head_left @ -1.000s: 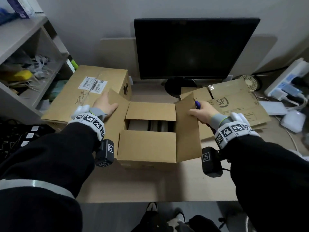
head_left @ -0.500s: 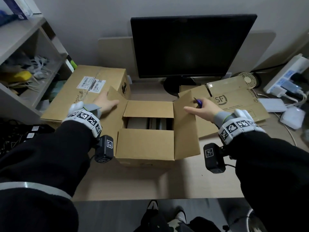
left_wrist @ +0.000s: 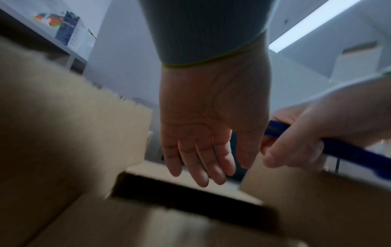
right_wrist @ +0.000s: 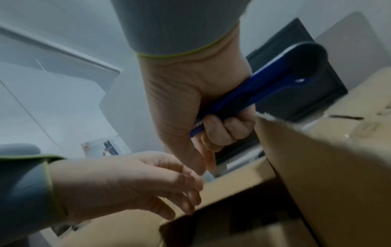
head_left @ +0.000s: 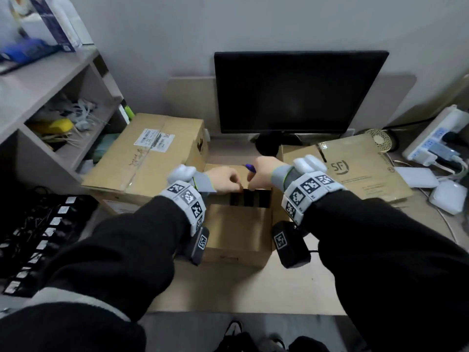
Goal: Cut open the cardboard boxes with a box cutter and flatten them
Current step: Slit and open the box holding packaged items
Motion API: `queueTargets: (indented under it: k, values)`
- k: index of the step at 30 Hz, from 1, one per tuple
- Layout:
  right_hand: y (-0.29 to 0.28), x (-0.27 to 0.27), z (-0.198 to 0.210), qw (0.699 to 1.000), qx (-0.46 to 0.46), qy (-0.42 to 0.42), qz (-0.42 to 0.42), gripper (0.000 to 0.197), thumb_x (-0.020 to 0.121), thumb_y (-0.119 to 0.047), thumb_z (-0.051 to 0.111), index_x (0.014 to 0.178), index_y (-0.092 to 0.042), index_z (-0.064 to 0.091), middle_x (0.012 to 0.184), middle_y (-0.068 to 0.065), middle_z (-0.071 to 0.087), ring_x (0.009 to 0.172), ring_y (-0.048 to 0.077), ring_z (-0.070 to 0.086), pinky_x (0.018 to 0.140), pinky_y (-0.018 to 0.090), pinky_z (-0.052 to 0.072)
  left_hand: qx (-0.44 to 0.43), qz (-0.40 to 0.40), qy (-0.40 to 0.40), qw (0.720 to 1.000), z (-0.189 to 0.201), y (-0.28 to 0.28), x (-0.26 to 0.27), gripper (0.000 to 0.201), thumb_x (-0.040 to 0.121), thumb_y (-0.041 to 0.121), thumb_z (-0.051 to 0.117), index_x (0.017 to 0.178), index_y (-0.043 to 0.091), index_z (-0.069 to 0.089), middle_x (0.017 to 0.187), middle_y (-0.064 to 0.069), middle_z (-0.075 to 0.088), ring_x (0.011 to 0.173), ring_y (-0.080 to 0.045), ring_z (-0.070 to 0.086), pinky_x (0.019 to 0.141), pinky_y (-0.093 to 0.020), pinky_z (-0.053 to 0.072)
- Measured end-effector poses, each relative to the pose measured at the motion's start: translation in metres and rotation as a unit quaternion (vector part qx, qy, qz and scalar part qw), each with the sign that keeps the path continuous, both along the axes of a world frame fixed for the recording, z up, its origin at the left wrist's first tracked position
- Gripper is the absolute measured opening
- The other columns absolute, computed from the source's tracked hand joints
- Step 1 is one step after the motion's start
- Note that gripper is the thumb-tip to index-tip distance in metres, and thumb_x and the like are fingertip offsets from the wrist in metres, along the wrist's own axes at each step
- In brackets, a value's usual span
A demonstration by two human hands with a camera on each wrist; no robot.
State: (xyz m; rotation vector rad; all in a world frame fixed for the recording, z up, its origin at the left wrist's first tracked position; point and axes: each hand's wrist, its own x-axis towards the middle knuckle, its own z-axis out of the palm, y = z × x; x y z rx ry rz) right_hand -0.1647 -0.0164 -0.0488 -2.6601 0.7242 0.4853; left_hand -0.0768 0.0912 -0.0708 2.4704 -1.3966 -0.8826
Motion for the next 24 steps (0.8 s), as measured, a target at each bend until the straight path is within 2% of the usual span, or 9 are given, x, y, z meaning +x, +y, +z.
queueTargets:
  k: [3, 5, 7, 10, 12, 14, 16, 19, 24]
  values:
    - [0.002, -0.006, -0.022, 0.997, -0.013, 0.074, -0.012, 0.015, 0.083, -0.02, 0.063, 0.075, -0.011, 0.053, 0.07, 0.001, 0.05, 0.061, 0.017, 0.048, 0.052, 0.024, 0.038, 0.057, -0.013, 0.033, 0.998, -0.026, 0.01, -0.007, 0.041, 0.08, 0.042, 0.068, 0.105, 0.009, 0.067, 0.095, -0.002, 0.062, 0.085, -0.018, 0.055, 0.074, -0.028, 0.04]
    - [0.001, -0.015, -0.031, 0.995, -0.013, 0.098, -0.021, 0.019, 0.083, -0.021, 0.062, 0.072, -0.01, 0.052, 0.068, 0.002, 0.049, 0.058, 0.017, 0.046, 0.05, 0.024, 0.035, 0.087, -0.024, 0.047, 0.995, -0.037, 0.019, -0.012, 0.035, 0.07, 0.043, 0.08, 0.089, 0.02, 0.062, 0.084, 0.006, 0.059, 0.076, -0.013, 0.054, 0.069, -0.028, 0.042]
    - [-0.002, -0.022, -0.038, 0.995, -0.004, 0.098, -0.027, 0.018, 0.086, -0.023, 0.06, 0.09, -0.006, 0.064, 0.082, 0.006, 0.058, 0.071, 0.022, 0.055, 0.06, 0.026, 0.042, 0.107, -0.043, 0.045, 0.992, -0.039, 0.024, -0.016, 0.043, 0.062, 0.039, 0.087, 0.069, 0.023, 0.048, 0.066, 0.008, 0.052, 0.061, -0.011, 0.048, 0.058, -0.028, 0.036]
    - [-0.008, -0.029, -0.04, 0.995, 0.017, 0.081, -0.049, 0.032, 0.089, -0.021, 0.056, 0.118, -0.009, 0.063, 0.112, 0.009, 0.065, 0.101, 0.026, 0.062, 0.083, 0.03, 0.049, 0.107, -0.066, 0.04, 0.991, -0.024, 0.02, -0.017, 0.043, 0.062, 0.027, 0.089, 0.067, 0.02, 0.047, 0.067, 0.005, 0.055, 0.062, -0.014, 0.053, 0.058, -0.028, 0.04]
    - [-0.009, -0.032, -0.039, 0.995, 0.025, 0.083, -0.054, 0.037, 0.088, -0.019, 0.058, 0.124, -0.01, 0.059, 0.113, 0.008, 0.064, 0.099, 0.026, 0.061, 0.078, 0.027, 0.047, 0.116, -0.099, 0.022, 0.988, -0.011, 0.014, -0.019, 0.038, 0.064, 0.021, 0.088, 0.07, 0.016, 0.05, 0.071, 0.002, 0.058, 0.067, -0.016, 0.056, 0.058, -0.027, 0.042]
    - [-0.012, -0.036, -0.038, 0.995, 0.039, 0.071, -0.058, 0.054, 0.087, -0.021, 0.062, 0.137, -0.013, 0.046, 0.118, 0.009, 0.06, 0.101, 0.025, 0.058, 0.078, 0.027, 0.045, 0.116, -0.127, -0.011, 0.985, -0.004, 0.01, -0.023, 0.043, 0.066, 0.016, 0.086, 0.064, 0.015, 0.043, 0.064, 0.001, 0.049, 0.061, -0.015, 0.047, 0.051, -0.024, 0.035]
    - [-0.016, -0.044, -0.037, 0.995, 0.067, 0.033, -0.069, 0.082, 0.085, -0.025, 0.066, 0.152, -0.018, 0.018, 0.137, 0.01, 0.05, 0.115, 0.027, 0.054, 0.085, 0.028, 0.045, 0.101, -0.128, -0.039, 0.986, -0.003, 0.009, -0.024, 0.049, 0.066, 0.013, 0.084, 0.06, 0.016, 0.035, 0.059, 0.002, 0.043, 0.057, -0.015, 0.041, 0.049, -0.025, 0.031]
    - [-0.02, -0.054, -0.034, 0.991, 0.096, -0.008, -0.089, 0.1, 0.087, -0.024, 0.065, 0.152, -0.027, -0.011, 0.14, 0.014, 0.047, 0.109, 0.029, 0.057, 0.08, 0.028, 0.044, 0.073, -0.115, -0.072, 0.988, -0.004, 0.013, -0.024, 0.048, 0.064, 0.011, 0.083, 0.059, 0.017, 0.035, 0.059, 0.003, 0.044, 0.058, -0.016, 0.043, 0.051, -0.025, 0.034]
    - [-0.026, -0.055, -0.037, 0.985, 0.11, -0.03, -0.13, 0.096, 0.089, -0.022, 0.06, 0.151, -0.028, -0.014, 0.132, 0.015, 0.053, 0.086, 0.023, 0.055, 0.072, 0.028, 0.043, 0.051, -0.098, -0.066, 0.992, -0.007, 0.021, -0.029, 0.045, 0.067, 0.013, 0.079, 0.059, 0.017, 0.035, 0.057, 0.003, 0.042, 0.058, -0.017, 0.042, 0.056, -0.027, 0.035]
